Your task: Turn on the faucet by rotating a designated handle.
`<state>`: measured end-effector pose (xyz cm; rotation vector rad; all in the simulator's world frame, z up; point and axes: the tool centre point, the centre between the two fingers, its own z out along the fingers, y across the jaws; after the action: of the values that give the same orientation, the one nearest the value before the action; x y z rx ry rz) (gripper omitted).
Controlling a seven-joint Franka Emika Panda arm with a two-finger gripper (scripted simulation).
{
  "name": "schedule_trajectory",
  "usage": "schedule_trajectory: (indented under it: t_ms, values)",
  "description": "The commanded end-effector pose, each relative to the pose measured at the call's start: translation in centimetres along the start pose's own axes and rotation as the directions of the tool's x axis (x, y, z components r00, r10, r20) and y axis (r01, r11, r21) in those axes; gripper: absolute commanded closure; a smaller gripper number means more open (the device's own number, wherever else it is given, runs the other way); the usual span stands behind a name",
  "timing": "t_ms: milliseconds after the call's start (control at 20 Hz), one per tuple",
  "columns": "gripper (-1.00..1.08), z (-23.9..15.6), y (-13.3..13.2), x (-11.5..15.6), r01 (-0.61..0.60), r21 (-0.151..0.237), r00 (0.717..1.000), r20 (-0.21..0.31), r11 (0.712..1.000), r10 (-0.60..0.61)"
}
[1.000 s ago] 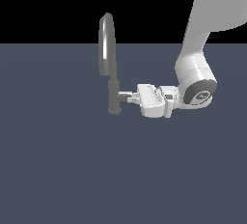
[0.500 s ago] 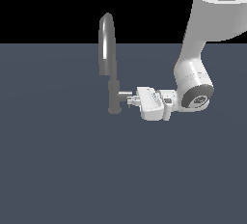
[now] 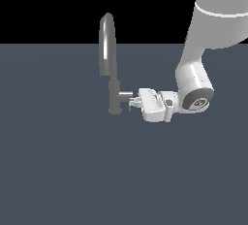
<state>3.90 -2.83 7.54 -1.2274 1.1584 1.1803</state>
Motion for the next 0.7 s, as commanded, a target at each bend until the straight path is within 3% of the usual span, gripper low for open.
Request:
schedule_trajectory:
  t_ms: [0,650]
  values:
    - [1.08,0.4,-0.3,1.3,-0.013,0.005,1.000,-0.005,1.000,0.013]
    - [1.08,0.5,-1.5,5.3,-0.050,0.014,0.999,-0.013,0.999,0.050]
